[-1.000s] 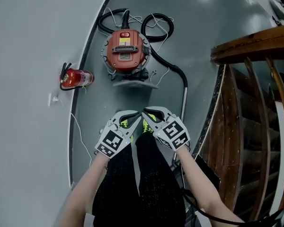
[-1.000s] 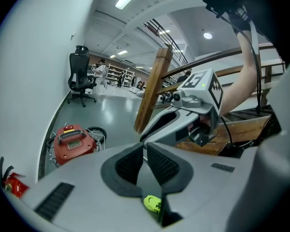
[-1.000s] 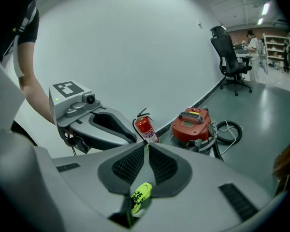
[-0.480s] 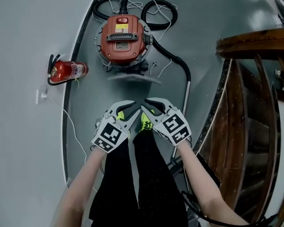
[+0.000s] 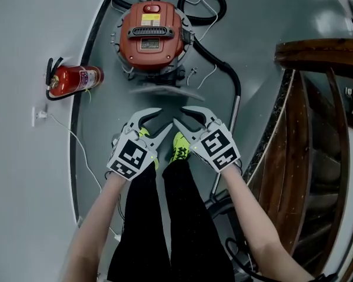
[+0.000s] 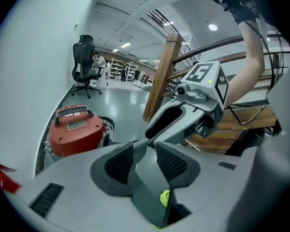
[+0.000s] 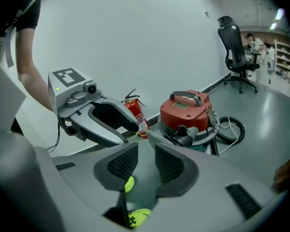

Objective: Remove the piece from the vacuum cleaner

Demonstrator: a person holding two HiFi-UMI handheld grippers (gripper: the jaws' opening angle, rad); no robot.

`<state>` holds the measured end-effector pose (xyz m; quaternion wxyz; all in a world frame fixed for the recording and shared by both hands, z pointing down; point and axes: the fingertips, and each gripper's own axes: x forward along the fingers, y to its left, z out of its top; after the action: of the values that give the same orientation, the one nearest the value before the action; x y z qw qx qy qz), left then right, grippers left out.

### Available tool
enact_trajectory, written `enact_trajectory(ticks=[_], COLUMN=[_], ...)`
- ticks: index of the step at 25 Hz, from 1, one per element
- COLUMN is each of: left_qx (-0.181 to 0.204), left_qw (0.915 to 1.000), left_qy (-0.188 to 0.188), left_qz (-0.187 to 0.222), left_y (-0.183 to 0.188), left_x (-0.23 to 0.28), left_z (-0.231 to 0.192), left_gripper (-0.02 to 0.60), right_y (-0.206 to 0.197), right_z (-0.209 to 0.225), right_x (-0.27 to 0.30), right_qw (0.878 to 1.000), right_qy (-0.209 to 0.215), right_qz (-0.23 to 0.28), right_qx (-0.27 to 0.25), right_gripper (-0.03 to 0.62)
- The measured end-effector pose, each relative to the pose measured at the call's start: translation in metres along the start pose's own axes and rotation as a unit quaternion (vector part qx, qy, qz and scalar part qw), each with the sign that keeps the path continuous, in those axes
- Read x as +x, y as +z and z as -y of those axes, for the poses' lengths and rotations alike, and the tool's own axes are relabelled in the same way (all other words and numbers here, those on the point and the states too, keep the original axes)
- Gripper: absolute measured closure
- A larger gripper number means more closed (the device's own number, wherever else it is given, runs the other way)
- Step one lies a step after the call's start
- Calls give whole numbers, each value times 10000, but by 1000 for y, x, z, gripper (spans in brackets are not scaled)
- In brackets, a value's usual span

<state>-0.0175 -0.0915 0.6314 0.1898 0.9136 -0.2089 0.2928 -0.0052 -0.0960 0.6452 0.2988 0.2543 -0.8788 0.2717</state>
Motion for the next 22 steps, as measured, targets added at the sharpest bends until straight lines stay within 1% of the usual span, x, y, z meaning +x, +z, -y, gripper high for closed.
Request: enact_trajectory(ticks=[3, 5, 10, 14, 17, 19, 22], left_qx=[-120, -122, -19, 180, 231, 235, 174], left_qw=[9999, 9999, 9998, 9993, 9990, 9990, 9990], left_qy=[-13, 2, 13, -34, -27, 35, 143], left_qz=[-1, -14, -206, -323, -379, -382, -392], left_y=[-6, -8, -22, -27, -31, -33, -37], left_x=[5, 11, 24, 35, 40, 42, 43], left_z=[-8, -15, -30, -39, -44, -50, -60], left_gripper=[436, 436, 425, 411, 399, 397, 397], right_y=[-1, -1, -7, -13, -16, -21, -32], right_z=[5, 11, 25, 35, 42, 45, 50], right_x=[10, 17, 33, 43, 48, 53, 61], right_qw=[10000, 9999, 9994, 9989, 9983, 9972, 9924], right_qy=[31, -4, -86, -116, -165, -173, -180], right_qz=[-24, -62, -244, -382, -470, -606, -932], right_qx=[-16, -93, -222, -265, -289, -405, -790], right_gripper=[485, 484, 475, 453, 430, 399, 384])
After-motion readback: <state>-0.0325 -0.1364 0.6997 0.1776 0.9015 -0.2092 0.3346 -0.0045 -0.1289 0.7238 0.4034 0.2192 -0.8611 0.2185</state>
